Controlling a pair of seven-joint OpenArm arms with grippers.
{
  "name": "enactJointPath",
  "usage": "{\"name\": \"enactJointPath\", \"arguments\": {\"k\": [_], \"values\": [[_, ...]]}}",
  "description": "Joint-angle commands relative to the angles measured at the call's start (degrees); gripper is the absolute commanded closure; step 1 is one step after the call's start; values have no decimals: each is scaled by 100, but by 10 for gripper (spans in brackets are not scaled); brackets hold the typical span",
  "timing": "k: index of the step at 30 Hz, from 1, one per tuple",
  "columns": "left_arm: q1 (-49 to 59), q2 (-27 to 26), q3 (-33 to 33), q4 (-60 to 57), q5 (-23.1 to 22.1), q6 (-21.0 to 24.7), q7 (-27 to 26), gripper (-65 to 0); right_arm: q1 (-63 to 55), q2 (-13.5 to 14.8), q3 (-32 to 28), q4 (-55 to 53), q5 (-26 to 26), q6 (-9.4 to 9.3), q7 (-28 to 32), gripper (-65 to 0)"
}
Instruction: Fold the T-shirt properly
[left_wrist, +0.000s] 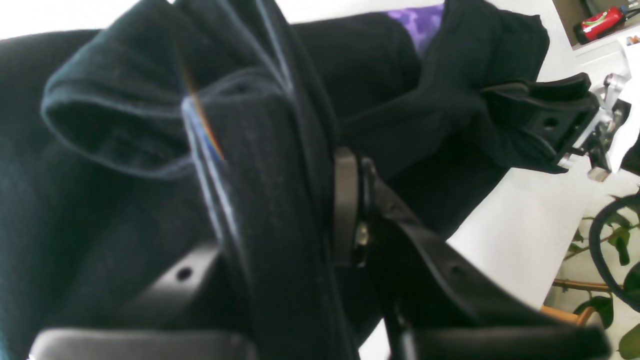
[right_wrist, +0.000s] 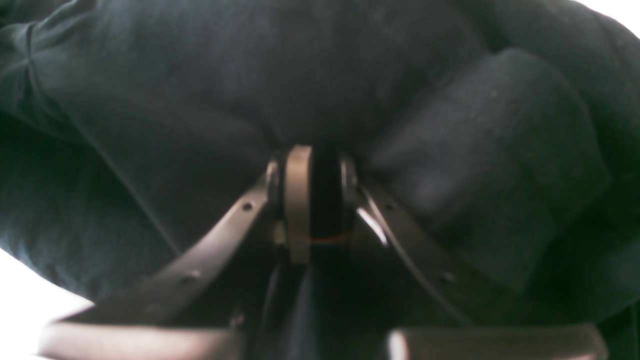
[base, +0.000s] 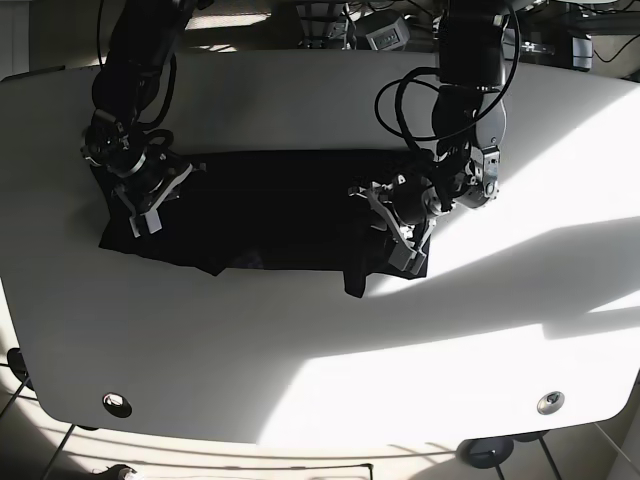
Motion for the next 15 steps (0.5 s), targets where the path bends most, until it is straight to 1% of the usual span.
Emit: {"name": "enactJointPath", "arguments": {"k": [1, 3, 4, 5, 6, 8, 9, 10, 11, 12, 14, 15], "values": [[-214, 69, 157, 1, -170, -54, -136, -61, 2, 35, 14, 14, -186, -53, -222, -79], [-284, 69, 350, -34, -170, -45, -145, -67, 2, 35, 14, 14, -186, -53, -222, -79], [-328, 69, 429, -34, -170, -37, -145, -90, 2, 35, 5, 14, -186, -53, -222, -79], [-355, 69, 526, -34, -170, 16, -145, -135, 2, 35, 5, 14, -186, -53, -222, -79], [-372, 69, 666, -34, -170, 297, -145, -210, 2, 35, 5, 14, -186, -53, -222, -79], [-390, 86, 869, -34, -170, 860, -145, -285, 2, 35, 5, 14, -186, -53, -222, -79], [-522, 104, 1097, -25, -170, 1247, -268, -326, 2, 35, 5, 14, -186, -53, -222, -79], [-627, 104, 1361, -25, -170, 1475, -373, -347, 2, 35, 5, 14, -186, -53, -222, -79], [-750, 104, 1853, -34, -170, 1695, -514, -367, 2, 35, -4, 14, -186, -53, -222, -79], [-908, 104, 2372, -34, -170, 1792, -672, -367, 2, 35, -4, 14, -186, -53, -222, -79], [-1146, 77, 3058, -34, -179, 1810, -962, -367, 2, 26, -13, 14, -186, -53, -222, -79], [-1199, 69, 3181, -16, -179, 1818, -1156, -367, 10, -53, -13, 40, -186, -53, -222, -79]]}}
